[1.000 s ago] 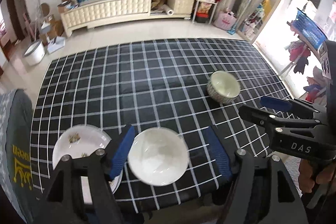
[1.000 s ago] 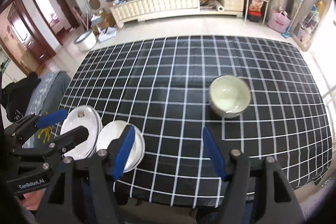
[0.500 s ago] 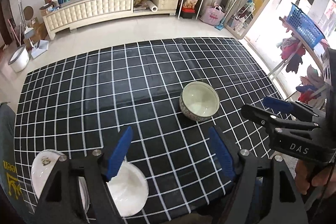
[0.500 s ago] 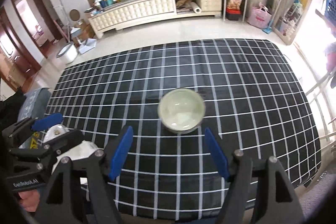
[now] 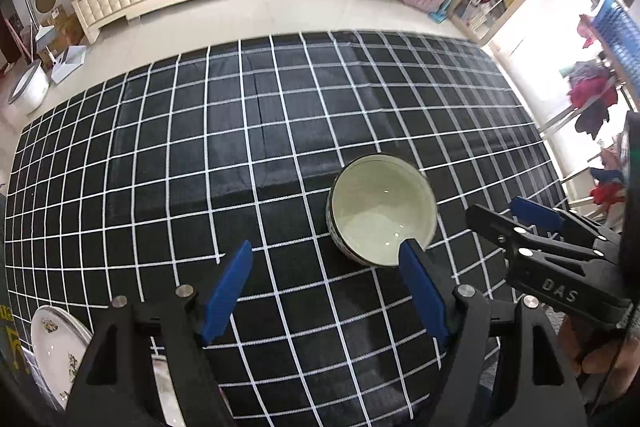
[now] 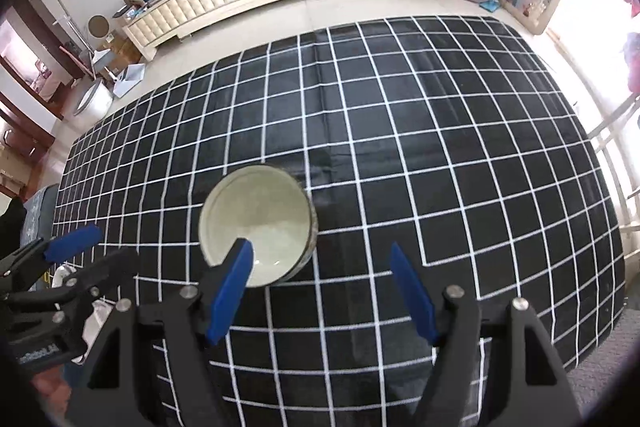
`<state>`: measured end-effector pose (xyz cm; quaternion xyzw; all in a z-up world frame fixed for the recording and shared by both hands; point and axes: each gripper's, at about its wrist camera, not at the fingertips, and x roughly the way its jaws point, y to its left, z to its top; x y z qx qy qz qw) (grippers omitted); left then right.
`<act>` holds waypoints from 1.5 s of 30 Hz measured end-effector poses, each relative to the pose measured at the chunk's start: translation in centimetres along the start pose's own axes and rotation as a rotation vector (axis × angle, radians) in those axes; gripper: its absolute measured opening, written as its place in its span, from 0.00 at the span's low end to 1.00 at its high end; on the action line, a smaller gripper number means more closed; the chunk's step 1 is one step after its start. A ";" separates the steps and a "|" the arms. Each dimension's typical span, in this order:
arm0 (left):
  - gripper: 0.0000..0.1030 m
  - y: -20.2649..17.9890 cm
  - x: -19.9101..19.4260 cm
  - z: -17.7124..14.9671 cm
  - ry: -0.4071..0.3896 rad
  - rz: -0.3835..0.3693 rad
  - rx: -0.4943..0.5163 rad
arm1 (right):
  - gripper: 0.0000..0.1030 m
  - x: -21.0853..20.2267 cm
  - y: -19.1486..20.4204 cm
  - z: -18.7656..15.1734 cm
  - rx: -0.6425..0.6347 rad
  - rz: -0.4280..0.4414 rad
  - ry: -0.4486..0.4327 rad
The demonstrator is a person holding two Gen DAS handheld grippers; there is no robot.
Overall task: Organize plates and bowls
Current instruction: 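Move the right gripper to the pink-flower patterned bowl, then grasp the rim of the patterned bowl with the right gripper, then carry the patterned bowl and lower it into the cream bowl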
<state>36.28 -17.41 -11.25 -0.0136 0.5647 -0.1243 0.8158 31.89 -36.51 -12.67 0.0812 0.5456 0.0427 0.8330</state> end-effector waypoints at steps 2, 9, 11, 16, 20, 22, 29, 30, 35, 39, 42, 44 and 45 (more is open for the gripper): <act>0.72 -0.1 1.3 0.6 0.029 0.023 -0.014 | 0.73 0.7 -0.3 0.2 0.005 0.015 0.012; 0.65 -0.7 5.0 1.9 0.079 0.022 -0.001 | 0.70 3.3 -0.7 0.7 0.009 0.042 0.073; 0.60 -0.7 5.8 2.3 0.085 0.031 0.008 | 0.64 4.0 -0.7 0.8 0.008 0.041 0.087; 0.45 0.0 7.6 2.3 0.113 0.033 -0.011 | 0.53 5.2 -0.5 0.8 -0.008 0.034 0.105; 0.30 0.5 8.7 2.2 0.128 0.043 0.004 | 0.43 5.9 -0.7 0.9 -0.002 0.039 0.120; 0.25 0.8 9.3 2.1 0.138 0.026 -0.001 | 0.37 6.1 -0.7 0.6 0.008 0.046 0.124; 0.13 0.9 10.1 1.5 0.143 -0.021 0.012 | 0.20 6.2 0.0 0.1 -0.003 0.080 0.131; 0.10 0.4 10.3 1.8 0.143 -0.029 0.013 | 0.17 6.2 0.2 -0.1 -0.011 0.078 0.135; 0.10 -0.3 10.4 1.3 0.121 -0.016 0.039 | 0.14 5.9 0.5 -0.6 -0.012 0.034 0.112; 0.08 -2.4 10.6 0.7 0.109 -0.002 0.072 | 0.11 5.3 1.2 -0.9 -0.014 0.019 0.092; 0.07 -2.1 9.9 0.2 0.107 -0.019 0.049 | 0.11 4.5 1.4 -1.4 -0.004 0.021 0.086; 0.07 -2.1 9.1 -0.1 0.096 -0.027 0.044 | 0.11 3.5 2.0 -1.9 -0.016 0.010 0.072; 0.07 -2.1 8.5 -0.3 0.090 -0.022 0.048 | 0.11 3.3 2.4 -1.9 -0.020 0.011 0.066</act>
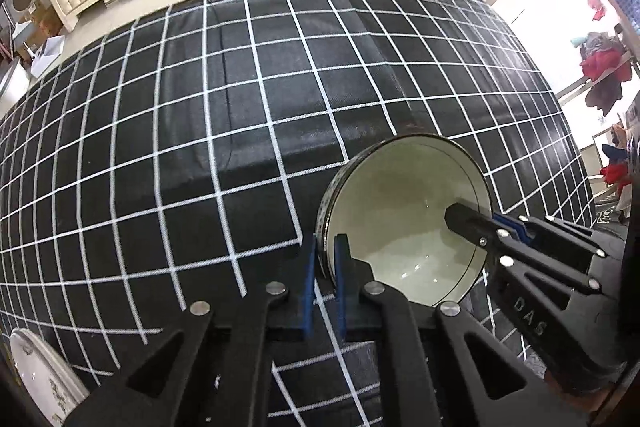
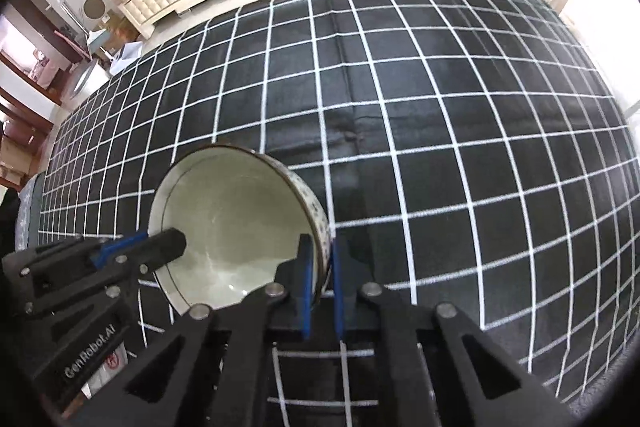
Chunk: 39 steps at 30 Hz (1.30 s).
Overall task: Organize plates and bowls
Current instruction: 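Carry the patterned bowl and lower it into the cream bowl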
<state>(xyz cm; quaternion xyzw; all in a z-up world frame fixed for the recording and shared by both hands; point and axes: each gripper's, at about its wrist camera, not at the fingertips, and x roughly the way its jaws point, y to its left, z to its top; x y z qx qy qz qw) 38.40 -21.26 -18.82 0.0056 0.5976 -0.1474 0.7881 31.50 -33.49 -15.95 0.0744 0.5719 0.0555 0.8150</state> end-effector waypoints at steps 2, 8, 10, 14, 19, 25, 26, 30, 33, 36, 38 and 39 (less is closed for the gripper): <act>0.07 -0.1 -1.1 -0.6 -0.015 0.002 0.000 | 0.11 -0.7 0.2 -0.4 0.007 0.016 0.000; 0.07 0.3 -4.9 -2.5 -0.059 0.005 -0.024 | 0.11 -3.4 2.7 -0.8 -0.013 0.041 -0.021; 0.07 1.1 -6.4 -3.4 -0.081 0.013 -0.031 | 0.11 -4.4 4.3 -1.2 -0.042 0.033 -0.039; 0.07 3.7 -9.4 -5.1 -0.108 0.017 -0.072 | 0.11 -5.4 7.0 -1.7 -0.076 0.054 -0.039; 0.07 6.1 -12.1 -7.0 -0.134 0.051 -0.112 | 0.11 -6.2 10.9 -2.3 -0.141 0.055 -0.050; 0.07 10.0 -15.2 -9.9 -0.153 0.072 -0.153 | 0.11 -6.7 14.4 -3.7 -0.190 0.096 -0.034; 0.07 10.6 -15.5 -10.5 -0.153 0.079 -0.164 | 0.11 -6.6 15.0 -3.9 -0.198 0.102 -0.028; 0.07 13.2 -16.6 -13.3 -0.151 0.091 -0.200 | 0.11 -5.8 17.7 -5.0 -0.233 0.105 0.001; 0.07 14.4 -16.6 -14.8 -0.141 0.088 -0.225 | 0.11 -5.1 19.2 -5.7 -0.255 0.103 0.027; 0.07 15.3 -16.4 -16.1 -0.123 0.086 -0.242 | 0.11 -4.5 20.4 -6.7 -0.267 0.098 0.058; 0.07 15.8 -16.2 -17.0 -0.112 0.093 -0.243 | 0.11 -3.9 20.7 -7.3 -0.261 0.103 0.085; 0.07 16.1 -16.4 -17.8 -0.109 0.096 -0.242 | 0.11 -3.5 20.8 -7.6 -0.258 0.103 0.102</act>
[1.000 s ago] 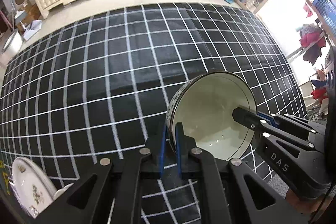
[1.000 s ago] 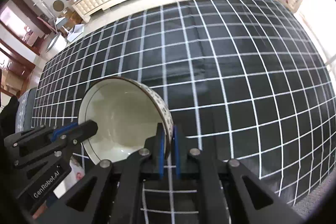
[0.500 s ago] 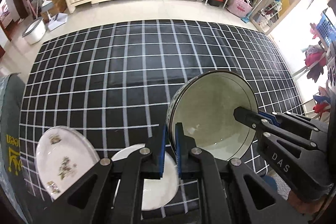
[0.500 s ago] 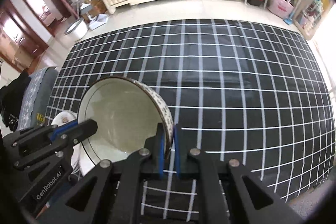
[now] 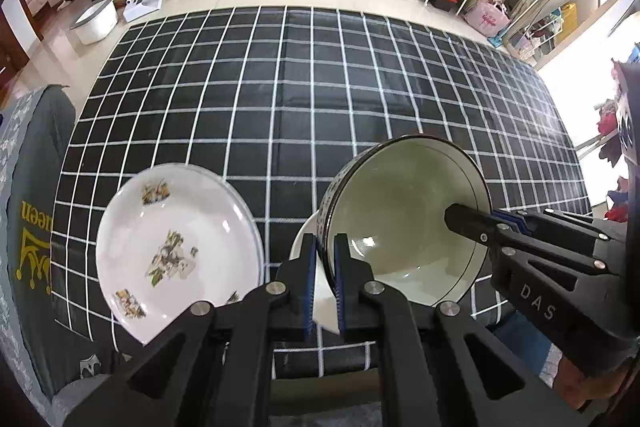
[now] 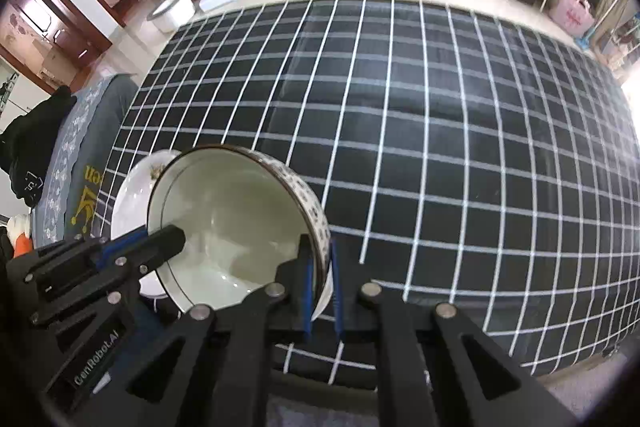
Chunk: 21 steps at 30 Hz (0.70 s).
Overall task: Organize plates and bowls
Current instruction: 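Carry the patterned bowl and lower it into the cream bowl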
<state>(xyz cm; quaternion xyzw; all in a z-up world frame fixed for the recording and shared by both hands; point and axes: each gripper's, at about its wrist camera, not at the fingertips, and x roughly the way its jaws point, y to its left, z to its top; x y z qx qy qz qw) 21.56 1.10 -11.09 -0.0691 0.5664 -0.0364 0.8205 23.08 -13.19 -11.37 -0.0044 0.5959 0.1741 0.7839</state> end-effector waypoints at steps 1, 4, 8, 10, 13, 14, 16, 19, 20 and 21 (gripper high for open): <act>0.07 0.1 0.1 -0.3 0.005 0.002 -0.001 | 0.10 0.5 0.1 -0.1 0.003 -0.004 0.014; 0.07 0.5 1.1 -1.0 0.029 -0.005 -0.004 | 0.10 1.3 0.6 -0.7 0.005 -0.020 0.041; 0.07 0.6 2.1 -1.7 0.063 -0.017 -0.008 | 0.10 2.2 0.8 -1.1 0.002 -0.040 0.073; 0.07 0.6 2.3 -2.2 0.067 -0.016 -0.005 | 0.10 2.6 0.8 -1.1 0.000 -0.042 0.087; 0.07 0.8 2.4 -2.5 0.072 -0.018 -0.009 | 0.10 2.9 0.9 -1.2 -0.008 -0.051 0.097; 0.07 0.9 2.5 -2.5 0.072 -0.018 -0.010 | 0.10 3.0 0.9 -1.2 -0.010 -0.051 0.103; 0.07 1.0 2.4 -2.7 0.073 -0.015 -0.009 | 0.10 3.3 0.9 -1.3 -0.015 -0.051 0.111; 0.07 1.2 2.6 -2.8 0.076 -0.014 -0.009 | 0.10 3.6 1.0 -1.4 -0.018 -0.055 0.112; 0.07 1.2 2.6 -2.8 0.078 -0.014 -0.010 | 0.10 3.6 1.1 -1.3 -0.022 -0.057 0.112; 0.07 1.2 2.6 -2.7 0.080 -0.013 -0.012 | 0.10 3.5 1.1 -1.3 -0.027 -0.060 0.114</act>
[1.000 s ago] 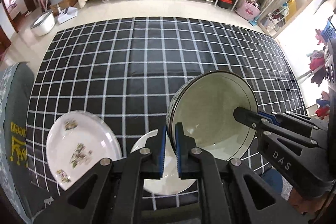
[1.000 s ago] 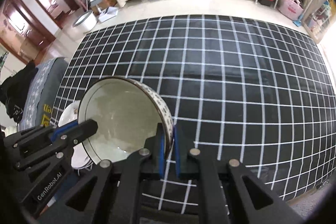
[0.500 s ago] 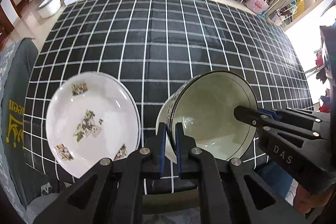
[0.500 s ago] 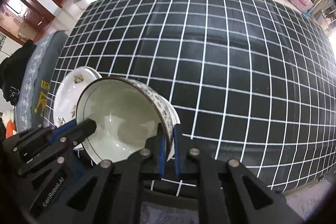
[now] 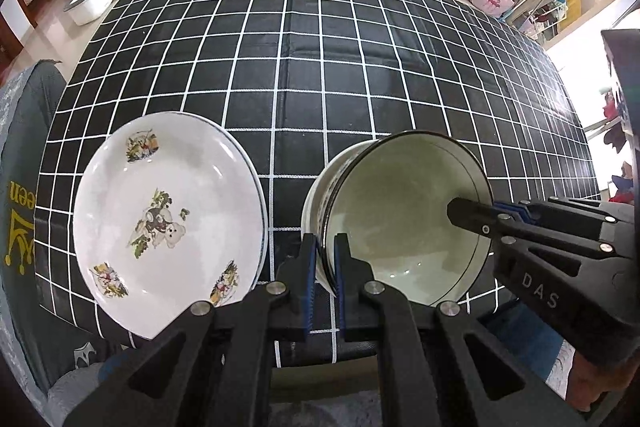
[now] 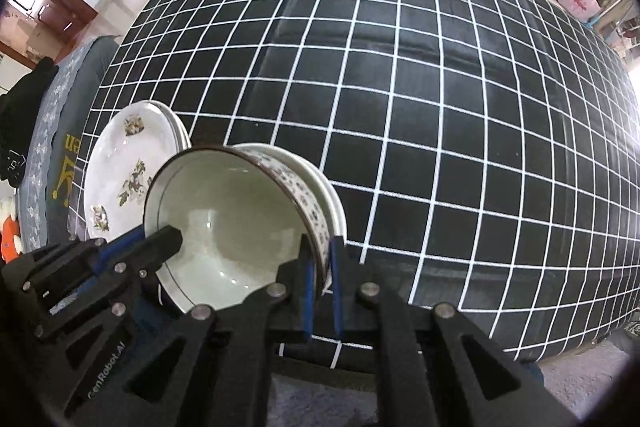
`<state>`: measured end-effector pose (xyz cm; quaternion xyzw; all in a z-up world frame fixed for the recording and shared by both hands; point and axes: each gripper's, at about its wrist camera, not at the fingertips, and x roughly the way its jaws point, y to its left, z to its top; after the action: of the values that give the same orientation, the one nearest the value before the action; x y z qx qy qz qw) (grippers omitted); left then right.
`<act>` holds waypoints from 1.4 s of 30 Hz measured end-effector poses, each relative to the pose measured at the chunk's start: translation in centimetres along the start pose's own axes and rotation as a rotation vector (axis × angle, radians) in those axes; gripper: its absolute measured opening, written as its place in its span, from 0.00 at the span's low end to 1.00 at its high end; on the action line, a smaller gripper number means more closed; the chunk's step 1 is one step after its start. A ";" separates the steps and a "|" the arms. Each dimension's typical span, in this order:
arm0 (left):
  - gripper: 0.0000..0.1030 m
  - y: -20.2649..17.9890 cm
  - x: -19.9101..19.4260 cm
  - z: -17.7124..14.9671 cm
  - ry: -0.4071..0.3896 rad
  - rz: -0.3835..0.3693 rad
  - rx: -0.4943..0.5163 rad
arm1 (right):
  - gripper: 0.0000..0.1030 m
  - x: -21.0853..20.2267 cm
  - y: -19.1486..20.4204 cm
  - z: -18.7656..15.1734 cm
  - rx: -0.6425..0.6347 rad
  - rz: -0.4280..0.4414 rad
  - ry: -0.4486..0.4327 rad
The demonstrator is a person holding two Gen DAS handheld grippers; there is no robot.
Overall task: Organize plates and bowls
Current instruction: 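Carry the patterned bowl and lower it into the cream bowl, then open the right gripper and release the patterned bowl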
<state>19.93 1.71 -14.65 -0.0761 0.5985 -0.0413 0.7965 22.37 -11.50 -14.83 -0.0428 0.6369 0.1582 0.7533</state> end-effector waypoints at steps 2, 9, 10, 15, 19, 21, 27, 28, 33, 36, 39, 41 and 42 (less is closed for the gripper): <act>0.07 0.0 0.1 0.0 0.004 -0.001 0.004 | 0.10 0.0 -0.1 0.0 -0.003 -0.001 0.006; 0.09 0.0 0.4 -0.3 0.009 0.009 0.008 | 0.10 -0.1 -0.3 0.0 -0.003 0.008 0.003; 0.11 0.1 0.5 -0.3 0.011 0.002 0.002 | 0.10 0.0 -0.2 0.0 -0.009 0.001 0.006; 0.11 0.3 0.1 -0.5 0.011 -0.005 0.001 | 0.13 -0.3 -0.6 -0.3 -0.013 0.007 0.000; 0.15 0.4 -1.0 -0.5 -0.012 -0.027 -0.002 | 0.27 -0.7 -0.7 -0.5 -0.019 -0.006 -0.014; 0.28 0.6 -1.7 -0.5 -0.028 -0.022 -0.002 | 0.39 -1.3 -0.8 -0.6 -0.021 -0.003 -0.031; 0.47 1.3 -3.0 -0.5 -0.067 -0.040 0.001 | 0.61 -2.6 -1.5 -0.8 0.008 -0.016 -0.100; 0.52 1.4 -3.0 -0.5 -0.074 -0.047 0.005 | 0.62 -2.8 -1.7 -0.9 0.019 -0.018 -0.109; 0.60 2.2 -2.6 -1.0 -0.079 -0.111 0.026 | 0.65 -2.8 -2.5 -1.4 0.068 0.006 -0.127; 0.60 2.9 -2.2 -1.6 -0.084 -0.158 0.026 | 0.70 -2.7 -2.6 -2.2 0.078 -0.004 -0.167; 0.60 3.1 -1.6 -1.9 -0.081 -0.197 0.042 | 0.74 -2.4 -2.1 -2.8 0.055 -0.001 -0.194; 0.60 3.3 -1.2 -1.9 -0.076 -0.226 0.059 | 0.74 -2.1 -1.7 -3.1 0.034 0.022 -0.194; 0.60 3.3 -1.0 -1.9 -0.075 -0.236 0.070 | 0.74 -1.9 -1.4 -3.3 0.029 0.028 -0.198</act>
<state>17.70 4.98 -14.79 -0.1199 0.5532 -0.1527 0.8101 19.39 -14.09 -13.77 -0.0074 0.5623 0.1630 0.8107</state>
